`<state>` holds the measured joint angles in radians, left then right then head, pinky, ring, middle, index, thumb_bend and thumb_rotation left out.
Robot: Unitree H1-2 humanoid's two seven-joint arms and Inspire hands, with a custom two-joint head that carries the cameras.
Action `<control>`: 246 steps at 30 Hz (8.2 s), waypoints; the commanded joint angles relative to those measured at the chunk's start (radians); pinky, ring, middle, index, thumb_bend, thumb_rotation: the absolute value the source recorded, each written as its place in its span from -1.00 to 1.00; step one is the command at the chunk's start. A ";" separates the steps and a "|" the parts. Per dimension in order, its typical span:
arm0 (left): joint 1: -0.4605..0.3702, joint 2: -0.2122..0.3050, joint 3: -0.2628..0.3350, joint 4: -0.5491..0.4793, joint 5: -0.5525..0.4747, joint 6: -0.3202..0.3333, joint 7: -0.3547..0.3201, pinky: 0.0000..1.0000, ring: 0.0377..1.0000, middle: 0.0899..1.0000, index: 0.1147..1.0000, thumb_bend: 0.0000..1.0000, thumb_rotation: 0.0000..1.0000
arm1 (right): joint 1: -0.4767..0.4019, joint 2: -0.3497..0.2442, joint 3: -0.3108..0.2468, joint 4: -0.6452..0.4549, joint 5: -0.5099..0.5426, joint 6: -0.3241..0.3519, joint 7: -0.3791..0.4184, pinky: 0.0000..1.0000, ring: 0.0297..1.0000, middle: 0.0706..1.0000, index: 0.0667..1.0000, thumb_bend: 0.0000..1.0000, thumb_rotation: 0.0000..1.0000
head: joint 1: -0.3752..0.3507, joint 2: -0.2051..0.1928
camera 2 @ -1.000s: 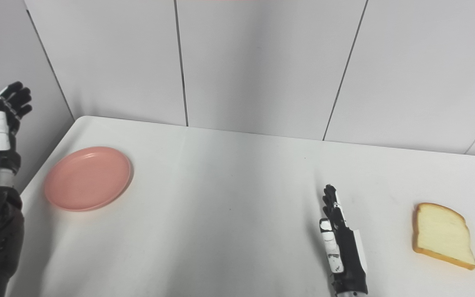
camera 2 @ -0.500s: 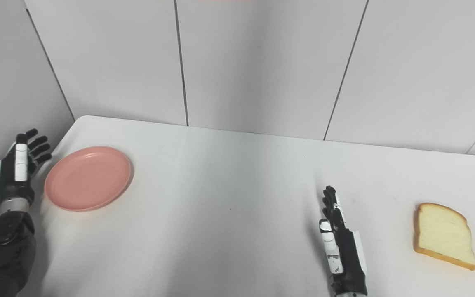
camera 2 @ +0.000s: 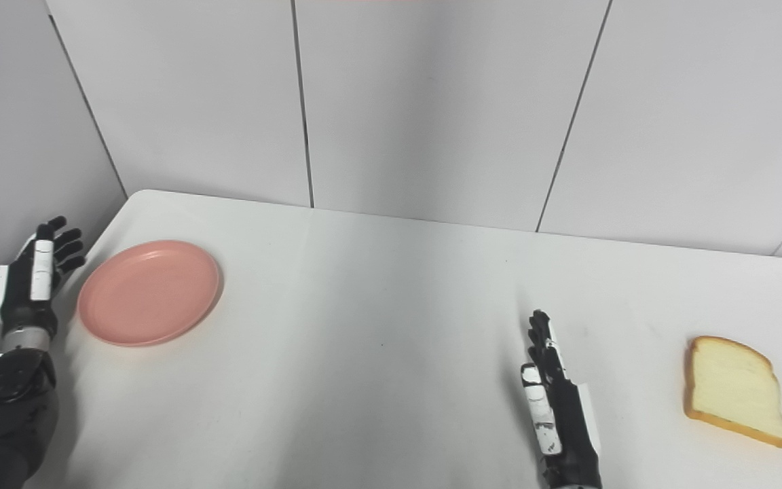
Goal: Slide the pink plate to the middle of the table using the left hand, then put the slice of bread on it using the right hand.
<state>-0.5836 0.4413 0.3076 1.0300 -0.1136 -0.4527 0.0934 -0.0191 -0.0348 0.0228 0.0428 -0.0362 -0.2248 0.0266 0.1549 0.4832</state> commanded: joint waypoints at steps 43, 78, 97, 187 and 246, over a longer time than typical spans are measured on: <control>0.047 -0.178 -0.131 -0.264 -0.048 0.059 -0.157 0.60 0.75 0.71 0.74 0.85 0.76 | 0.051 0.036 0.021 -0.018 -0.046 0.056 -0.019 1.00 0.94 0.84 0.92 0.76 1.00 | -0.042 0.024; 0.088 -0.353 -0.278 -0.438 -0.008 0.191 -0.230 0.55 0.73 0.71 0.72 0.95 0.80 | 0.023 0.157 0.105 -0.028 -0.209 0.106 -0.129 0.98 0.97 0.98 0.93 0.56 1.00 | -0.388 0.082; 0.091 -0.435 -0.317 -0.433 0.016 0.213 -0.233 0.55 0.71 0.68 0.75 0.97 0.86 | 0.001 0.207 0.136 0.038 -0.296 0.012 -0.262 0.91 0.90 0.92 0.86 0.34 1.00 | -0.513 0.095; 0.068 -0.476 -0.304 -0.274 0.033 0.126 -0.244 0.45 0.68 0.64 0.74 0.95 0.82 | -0.443 0.015 -0.570 0.036 -1.277 0.695 -0.011 1.00 1.00 1.00 1.00 1.00 0.32 | -0.550 0.066; 0.069 -0.478 -0.295 -0.311 0.035 0.175 -0.242 0.47 0.68 0.67 0.76 0.94 0.82 | -0.474 -0.079 -0.571 0.049 -1.312 0.694 0.288 -0.59 -0.53 -0.13 0.96 0.11 -1.00 | -0.537 0.086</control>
<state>-0.5523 -0.0382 0.0126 0.6969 -0.0708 -0.2819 -0.1481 -0.4824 -0.1042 -0.5623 0.0991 -1.3685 0.4762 0.3350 -0.3835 0.5676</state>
